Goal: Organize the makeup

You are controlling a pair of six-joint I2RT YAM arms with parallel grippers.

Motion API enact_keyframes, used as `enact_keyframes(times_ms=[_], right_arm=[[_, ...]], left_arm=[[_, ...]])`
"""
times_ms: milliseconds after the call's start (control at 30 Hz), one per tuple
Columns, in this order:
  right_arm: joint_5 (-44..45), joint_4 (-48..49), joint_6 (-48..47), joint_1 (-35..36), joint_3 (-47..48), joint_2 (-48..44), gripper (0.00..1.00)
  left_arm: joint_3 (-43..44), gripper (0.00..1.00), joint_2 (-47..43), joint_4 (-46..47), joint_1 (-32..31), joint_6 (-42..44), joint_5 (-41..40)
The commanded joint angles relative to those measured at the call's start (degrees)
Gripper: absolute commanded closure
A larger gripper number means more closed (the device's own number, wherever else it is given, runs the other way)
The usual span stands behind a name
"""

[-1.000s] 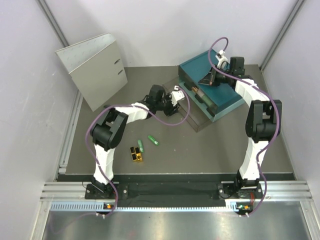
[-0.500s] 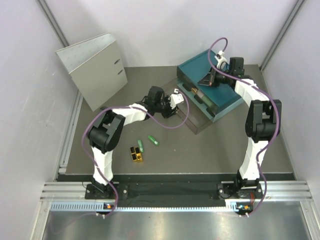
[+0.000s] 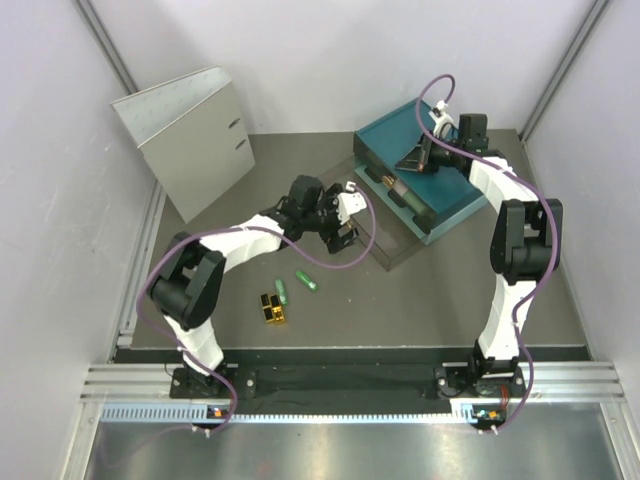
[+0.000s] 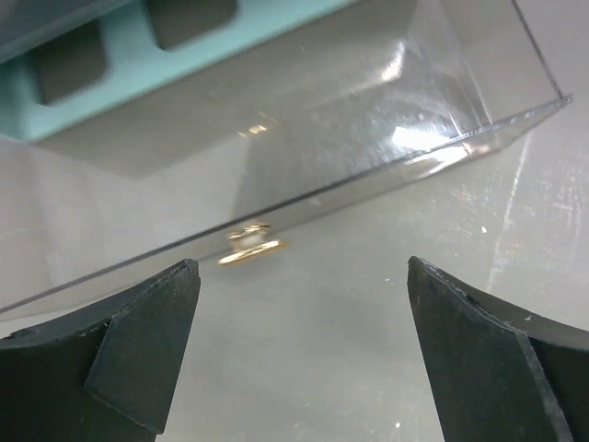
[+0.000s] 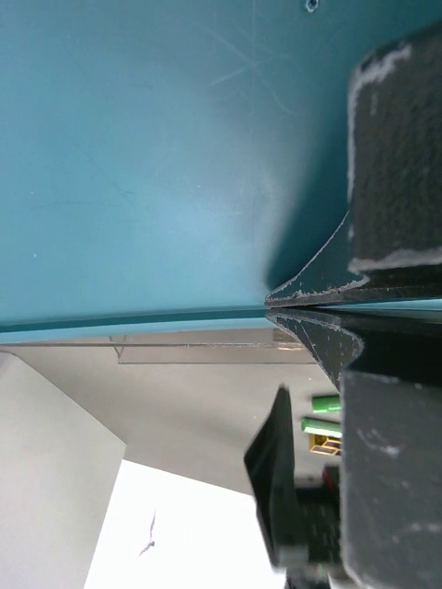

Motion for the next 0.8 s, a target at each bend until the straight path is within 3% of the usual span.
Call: enact_keyframes(times_ms=[0, 233, 400, 467, 500, 567, 667, 767], right_arm=[[17.1, -14.8, -5.9, -0.5, -5.1, 9.0, 1.00], [17.2, -14.8, -6.0, -0.6, -5.3, 8.9, 1.00], [17.2, -14.9, -5.8, -0.6, -5.5, 8.7, 1.00], [17.2, -14.8, -5.8, -0.5, -5.5, 8.6, 1.00], [17.2, -14.7, -5.8, -0.6, -5.6, 8.6, 1.00], [17.1, -14.7, -5.8, -0.6, -5.7, 8.5, 1.00], [17.1, -14.8, -5.8, -0.5, -5.7, 8.5, 1.00], [17.2, -14.7, -5.9, -0.6, -5.7, 8.5, 1.00]], left_arm=[[0.6, 0.01, -5.7, -2.9, 0.2, 0.9, -3.0], [0.5, 0.01, -9.4, -11.3, 0.2, -0.1, -7.8], [-1.1, 0.01, -13.6, -13.6, 1.7, -4.5, -4.7], [-2.7, 0.01, -14.8, -11.4, 2.0, -10.3, -7.0], [-3.3, 0.01, -16.0, -9.6, 2.2, -13.9, -12.3], [-3.5, 0.01, -16.7, -8.6, 2.3, -27.2, -20.0], [3.5, 0.01, -14.9, -16.7, 2.7, -35.2, -29.4], [15.5, 0.01, -8.8, -33.1, 3.4, -40.6, -33.2]])
